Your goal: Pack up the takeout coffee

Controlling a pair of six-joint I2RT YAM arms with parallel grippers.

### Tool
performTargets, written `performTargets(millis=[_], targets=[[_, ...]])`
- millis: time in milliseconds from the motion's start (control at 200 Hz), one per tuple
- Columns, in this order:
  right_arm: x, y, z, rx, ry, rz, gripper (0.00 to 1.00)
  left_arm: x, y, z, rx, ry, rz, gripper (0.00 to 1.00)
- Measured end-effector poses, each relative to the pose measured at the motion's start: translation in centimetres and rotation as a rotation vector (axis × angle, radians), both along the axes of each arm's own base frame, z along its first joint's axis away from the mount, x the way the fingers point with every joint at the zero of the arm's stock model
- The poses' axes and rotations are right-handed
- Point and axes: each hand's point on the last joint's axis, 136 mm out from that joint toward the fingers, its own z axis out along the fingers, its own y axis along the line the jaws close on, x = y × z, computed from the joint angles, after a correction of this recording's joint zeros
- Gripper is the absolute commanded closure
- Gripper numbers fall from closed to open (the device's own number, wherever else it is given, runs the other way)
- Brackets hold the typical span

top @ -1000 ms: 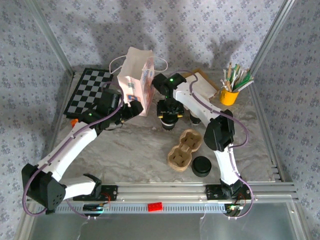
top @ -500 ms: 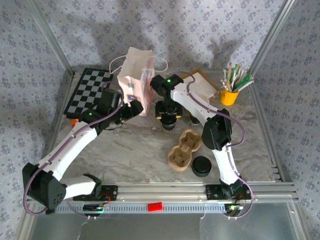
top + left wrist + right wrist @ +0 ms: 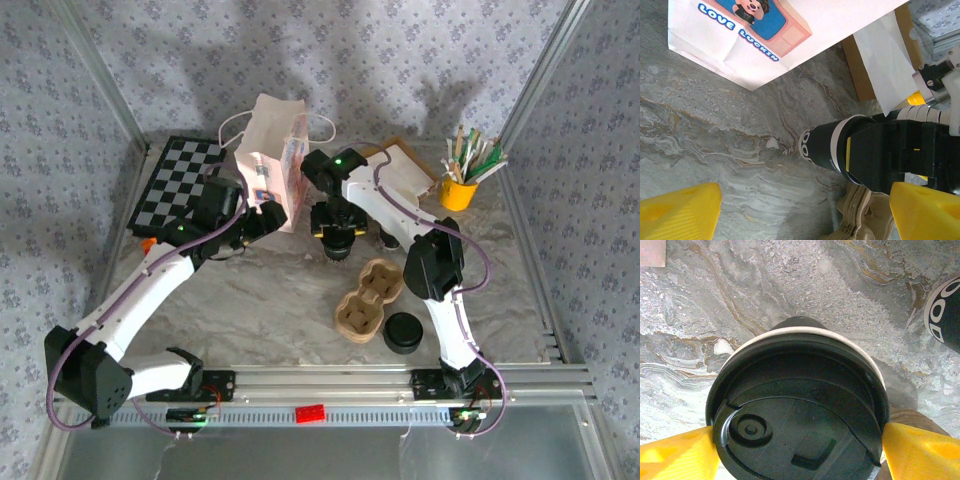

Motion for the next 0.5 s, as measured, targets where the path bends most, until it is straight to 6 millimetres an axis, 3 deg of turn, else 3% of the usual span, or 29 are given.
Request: performTargets(millis=[295,500], targets=[[0.1,-0.2,0.4,0.003,-0.007,-0.003,0.09,-0.1,-0.2,0.0,-0.009,0.005,-0.01,0.18],[-0.4,-0.2,3.5,0.083,-0.045,-0.009,0.14,-0.6,-1.0,0.0,-0.027,0.018,-0.031,0.27]])
